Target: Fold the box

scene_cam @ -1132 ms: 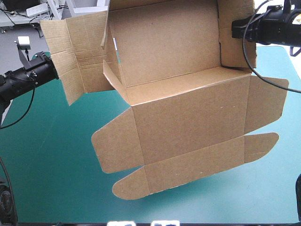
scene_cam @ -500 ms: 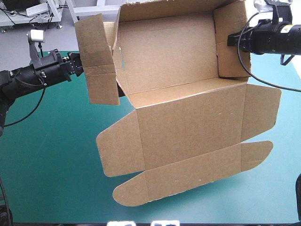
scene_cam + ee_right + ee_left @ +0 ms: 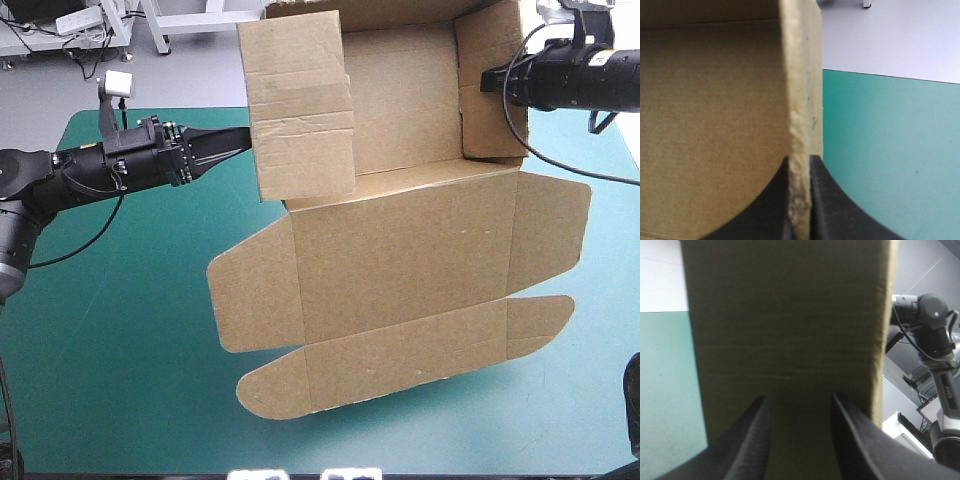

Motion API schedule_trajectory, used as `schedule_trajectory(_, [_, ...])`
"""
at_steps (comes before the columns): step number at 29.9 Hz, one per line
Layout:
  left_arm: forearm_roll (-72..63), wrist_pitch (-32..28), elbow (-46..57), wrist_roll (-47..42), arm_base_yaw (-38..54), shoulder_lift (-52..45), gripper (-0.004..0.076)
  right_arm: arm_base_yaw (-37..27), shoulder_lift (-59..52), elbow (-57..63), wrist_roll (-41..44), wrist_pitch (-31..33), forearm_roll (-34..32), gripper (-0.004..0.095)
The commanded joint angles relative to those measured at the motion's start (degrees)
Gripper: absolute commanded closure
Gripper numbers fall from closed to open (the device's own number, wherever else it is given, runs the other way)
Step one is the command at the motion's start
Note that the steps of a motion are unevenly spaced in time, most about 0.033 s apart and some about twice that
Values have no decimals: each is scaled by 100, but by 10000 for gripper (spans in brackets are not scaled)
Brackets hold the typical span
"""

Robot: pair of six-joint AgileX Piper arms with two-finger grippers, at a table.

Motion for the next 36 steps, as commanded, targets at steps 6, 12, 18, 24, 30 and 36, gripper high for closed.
schedule_trajectory(6, [-701, 407, -183, -36, -131, -193, 405, -17, -80, -119, 24, -471, 288, 910])
schedule_trajectory(12, [-661, 343, -183, -96, -131, -193, 406, 170, -27, -119, -3, -523, 179, 910])
schedule_trajectory(18, [-179, 97, -183, -96, -131, -193, 406, 733, -27, -119, 167, -573, -547, 910])
schedule_trajectory(24, [525, -392, -183, -341, -131, -193, 406, 1011, -27, -119, 218, -488, -571, 910])
schedule_trajectory(30, [1417, -659, -183, -687, -131, -193, 422, 1234, -27, -119, 326, -448, -571, 910])
schedule_trajectory(36, [2001, -979, -183, -958, -131, -193, 424, 1554, -37, -119, 502, -450, -546, 910])
